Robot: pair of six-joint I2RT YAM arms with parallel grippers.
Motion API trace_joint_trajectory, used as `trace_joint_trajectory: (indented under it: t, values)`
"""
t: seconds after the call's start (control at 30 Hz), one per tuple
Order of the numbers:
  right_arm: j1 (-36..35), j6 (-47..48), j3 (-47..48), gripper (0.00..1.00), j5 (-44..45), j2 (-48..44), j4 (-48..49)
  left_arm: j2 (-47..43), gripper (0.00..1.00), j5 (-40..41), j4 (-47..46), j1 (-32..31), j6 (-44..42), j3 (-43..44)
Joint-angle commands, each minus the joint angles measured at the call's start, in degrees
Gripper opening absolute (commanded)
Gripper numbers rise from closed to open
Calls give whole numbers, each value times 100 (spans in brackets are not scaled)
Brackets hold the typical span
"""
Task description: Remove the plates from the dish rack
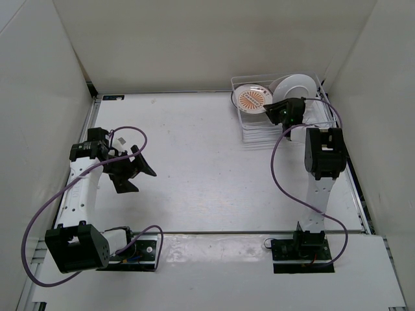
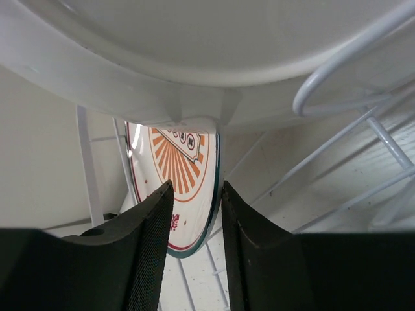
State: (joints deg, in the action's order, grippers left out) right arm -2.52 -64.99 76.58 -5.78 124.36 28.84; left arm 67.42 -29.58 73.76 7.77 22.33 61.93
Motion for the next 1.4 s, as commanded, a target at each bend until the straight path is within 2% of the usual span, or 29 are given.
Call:
trace_joint_trajectory:
  t: [0.0, 0.33, 0.43, 0.47, 0.53, 0.67, 0.93, 1.03, 1.13, 1.17, 1.23, 1.37]
  values:
    - [-29, -189, -37, 39, -397, 519, 104, -44, 100, -109, 51, 23, -62, 135]
    - [-55, -163, 24, 40, -837, 686, -466, -71, 100, -83, 95, 5, -53, 144]
    - [-55, -23, 514, 43, -978, 827, -1326, -62, 100, -109, 112, 14, -44, 135]
    - [-55, 160, 690, 43, -864, 827, -2129, -71, 100, -92, 87, 5, -44, 135]
    - [-81, 258, 797, 45, -793, 801, -2417, -62, 100, -91, 104, 23, -53, 135]
    - [-55, 75, 648, 46, -889, 774, -2199, -80, 100, -100, 78, 23, -53, 135]
    - [-125, -285, 920, 46, -1013, 1038, -2356, -71, 100, -127, 95, 14, -35, 135]
    - [-160, -382, 894, 40, -995, 1091, -2401, -62, 100, -135, 121, 5, -44, 152]
    - [-161, -470, 659, 22, -960, 1021, -2173, -53, 100, -118, 165, 14, -44, 170]
    - [-143, -497, 596, 11, -969, 960, -2146, -53, 100, -144, 157, 23, -53, 179]
    - [-134, -558, 306, 2, -951, 854, -2049, -53, 100, -127, 157, 14, -44, 153]
    - [-134, -427, -98, 0, -1030, 556, -2058, -54, 100, -171, 113, 23, -27, 118]
